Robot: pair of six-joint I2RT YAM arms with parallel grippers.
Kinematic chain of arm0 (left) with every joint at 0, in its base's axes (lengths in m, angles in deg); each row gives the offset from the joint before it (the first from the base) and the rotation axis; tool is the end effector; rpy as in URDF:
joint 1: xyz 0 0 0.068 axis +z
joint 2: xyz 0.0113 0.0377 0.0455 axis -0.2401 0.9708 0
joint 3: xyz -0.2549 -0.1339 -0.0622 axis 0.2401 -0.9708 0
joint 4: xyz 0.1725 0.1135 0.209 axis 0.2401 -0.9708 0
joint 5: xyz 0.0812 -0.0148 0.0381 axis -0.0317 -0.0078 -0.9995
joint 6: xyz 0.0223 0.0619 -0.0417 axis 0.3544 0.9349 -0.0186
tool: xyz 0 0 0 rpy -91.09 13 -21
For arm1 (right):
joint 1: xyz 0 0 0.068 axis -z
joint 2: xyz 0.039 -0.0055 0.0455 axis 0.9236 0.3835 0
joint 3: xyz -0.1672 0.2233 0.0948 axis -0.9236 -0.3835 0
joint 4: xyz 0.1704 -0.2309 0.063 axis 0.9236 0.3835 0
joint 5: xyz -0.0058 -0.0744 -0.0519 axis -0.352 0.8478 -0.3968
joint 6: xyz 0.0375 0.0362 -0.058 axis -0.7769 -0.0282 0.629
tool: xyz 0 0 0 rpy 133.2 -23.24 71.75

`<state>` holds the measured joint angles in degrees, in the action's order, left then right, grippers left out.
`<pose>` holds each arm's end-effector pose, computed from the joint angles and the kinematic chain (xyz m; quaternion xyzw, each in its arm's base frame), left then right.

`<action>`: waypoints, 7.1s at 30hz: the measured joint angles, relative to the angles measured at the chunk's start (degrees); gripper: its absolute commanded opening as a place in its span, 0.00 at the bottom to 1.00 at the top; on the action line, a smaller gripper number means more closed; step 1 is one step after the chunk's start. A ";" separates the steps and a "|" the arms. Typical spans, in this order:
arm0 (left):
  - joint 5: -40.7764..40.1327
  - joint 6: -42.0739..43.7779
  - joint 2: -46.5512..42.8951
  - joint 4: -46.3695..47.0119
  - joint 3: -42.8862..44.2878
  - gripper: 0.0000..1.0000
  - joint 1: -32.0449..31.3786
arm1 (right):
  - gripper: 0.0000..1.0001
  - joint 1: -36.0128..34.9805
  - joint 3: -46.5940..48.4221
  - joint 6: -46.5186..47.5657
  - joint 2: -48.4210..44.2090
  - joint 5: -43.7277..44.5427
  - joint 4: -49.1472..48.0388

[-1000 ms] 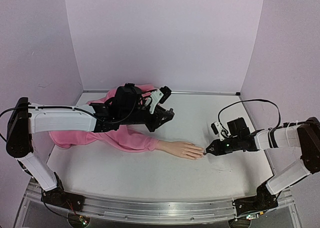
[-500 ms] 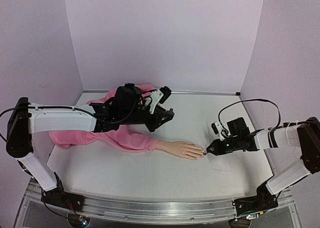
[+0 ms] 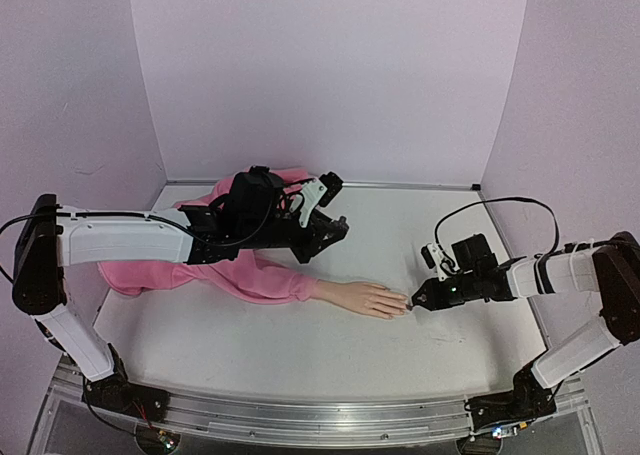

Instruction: Paint the nails

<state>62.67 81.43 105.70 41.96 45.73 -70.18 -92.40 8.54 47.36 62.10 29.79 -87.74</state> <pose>0.2404 -0.3756 0.2880 0.4353 0.6922 -0.3044 0.4886 0.2726 0.1483 0.1361 -0.1546 0.8560 0.2800 0.4062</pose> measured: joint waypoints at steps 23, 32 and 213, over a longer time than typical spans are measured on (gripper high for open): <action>-0.02 0.02 0.00 0.44 -0.63 0.00 0.00 | 0.00 -0.11 0.28 -1.03 0.39 2.47 0.83; -0.04 0.02 0.00 0.59 -1.07 0.00 0.00 | 0.00 -0.11 0.28 -1.07 0.37 3.06 0.90; -0.42 -0.22 -0.24 0.87 -1.11 0.00 0.00 | 0.00 -2.16 -2.49 -1.25 -5.99 1.49 -1.95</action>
<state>62.26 81.21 105.46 42.83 44.62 -70.18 -94.57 6.05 46.12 56.11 31.28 -89.68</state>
